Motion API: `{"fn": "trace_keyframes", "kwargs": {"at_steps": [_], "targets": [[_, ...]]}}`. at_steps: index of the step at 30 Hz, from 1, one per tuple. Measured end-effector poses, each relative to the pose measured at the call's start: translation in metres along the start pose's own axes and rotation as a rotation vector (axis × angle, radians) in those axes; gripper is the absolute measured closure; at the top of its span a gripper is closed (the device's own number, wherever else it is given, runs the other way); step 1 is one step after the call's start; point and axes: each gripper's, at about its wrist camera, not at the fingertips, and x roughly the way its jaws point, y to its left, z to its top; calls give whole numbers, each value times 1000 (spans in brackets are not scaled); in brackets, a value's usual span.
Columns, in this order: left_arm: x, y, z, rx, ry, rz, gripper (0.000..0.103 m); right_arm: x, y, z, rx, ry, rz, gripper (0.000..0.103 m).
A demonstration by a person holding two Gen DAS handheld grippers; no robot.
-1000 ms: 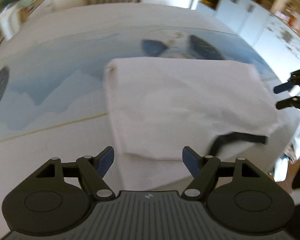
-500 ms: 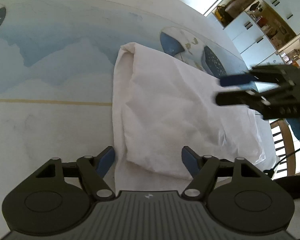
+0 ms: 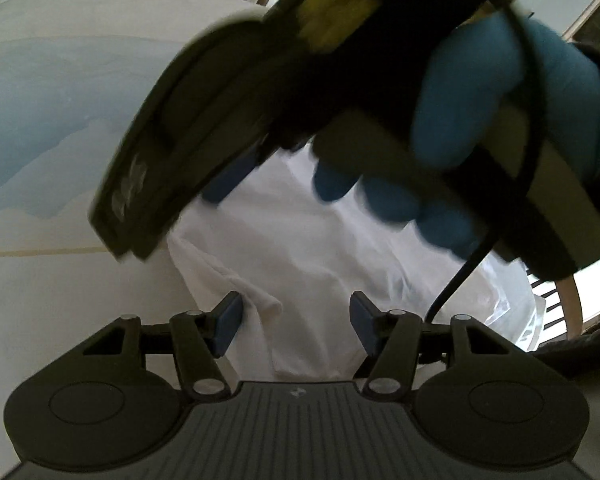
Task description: Fold clothes
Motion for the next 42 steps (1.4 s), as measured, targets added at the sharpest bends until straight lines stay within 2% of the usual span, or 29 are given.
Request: {"fn": "trace_keyframes", "kwargs": {"at_steps": [2,4,8,12,16,18,19,20,23,31,37,42], "targets": [[0,2,1,2,-6,16,45,0,5,-4,-42,-3,-51,0],[-2,5,1,-1,-16,50,44,-4,1,-6,-26,-3,-28,0],[-2,10,1,12,-20,148,28,-10,-6,-10,6,-3,17,0],[14,11,7,16,20,143,28,-19,-14,-12,47,-14,43,0],[24,11,15,-7,10,115,30,-21,-17,-9,69,-16,51,0],[25,15,16,-27,4,109,46,-21,-19,-10,77,-22,61,0],[25,17,16,-34,3,108,68,-22,-18,-11,73,-25,50,0],[26,18,16,-39,1,109,79,-23,-17,-10,67,-31,36,0],[25,22,15,-47,-11,108,87,-22,-14,-6,55,-51,-31,0],[17,-11,12,124,-86,71,88,-10,-27,2,152,-40,-130,0],[20,-21,8,164,-87,61,88,-13,-43,-19,203,-77,-114,0],[22,-30,8,198,-90,60,91,-29,-65,-49,258,-158,-70,0]]}}
